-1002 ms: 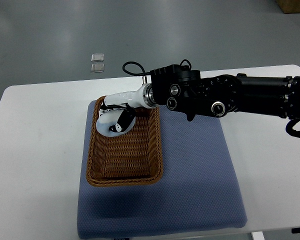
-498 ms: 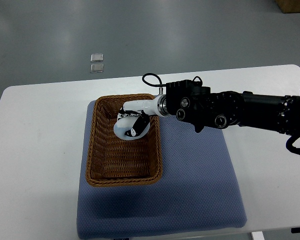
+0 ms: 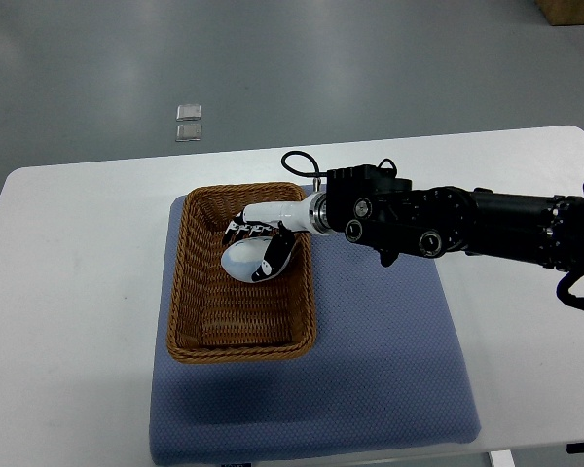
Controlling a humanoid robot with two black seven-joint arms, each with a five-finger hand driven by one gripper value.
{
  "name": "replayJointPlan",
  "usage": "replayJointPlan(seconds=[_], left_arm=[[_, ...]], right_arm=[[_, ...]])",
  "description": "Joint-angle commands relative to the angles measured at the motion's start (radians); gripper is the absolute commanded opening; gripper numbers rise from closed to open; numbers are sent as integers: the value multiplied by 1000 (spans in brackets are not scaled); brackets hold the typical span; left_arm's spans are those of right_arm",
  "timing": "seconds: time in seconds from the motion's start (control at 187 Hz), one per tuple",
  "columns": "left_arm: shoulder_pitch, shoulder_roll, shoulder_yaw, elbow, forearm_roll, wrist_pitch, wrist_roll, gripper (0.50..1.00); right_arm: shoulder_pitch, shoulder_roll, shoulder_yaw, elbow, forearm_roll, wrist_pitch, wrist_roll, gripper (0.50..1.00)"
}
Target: Place blue toy in brown basket
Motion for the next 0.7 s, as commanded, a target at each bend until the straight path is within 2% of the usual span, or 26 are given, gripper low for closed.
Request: replayJointPlan(seconds=[0.0, 0.236, 0.397, 0.697], left_arm=[[0, 0, 0, 1, 0, 0, -1, 1000], [0, 0, 0, 1, 0, 0, 0, 1000], [0, 0, 0, 1, 0, 0, 0, 1000], [1, 0, 0, 3, 0, 0, 0, 1000]], right_arm=[[7, 0, 5, 0, 2, 5, 0, 817], [38, 0, 11, 2, 11, 4, 2, 832], [54, 0, 89, 2, 13, 10, 2, 856], [54, 0, 270, 2, 20, -4, 3, 856]])
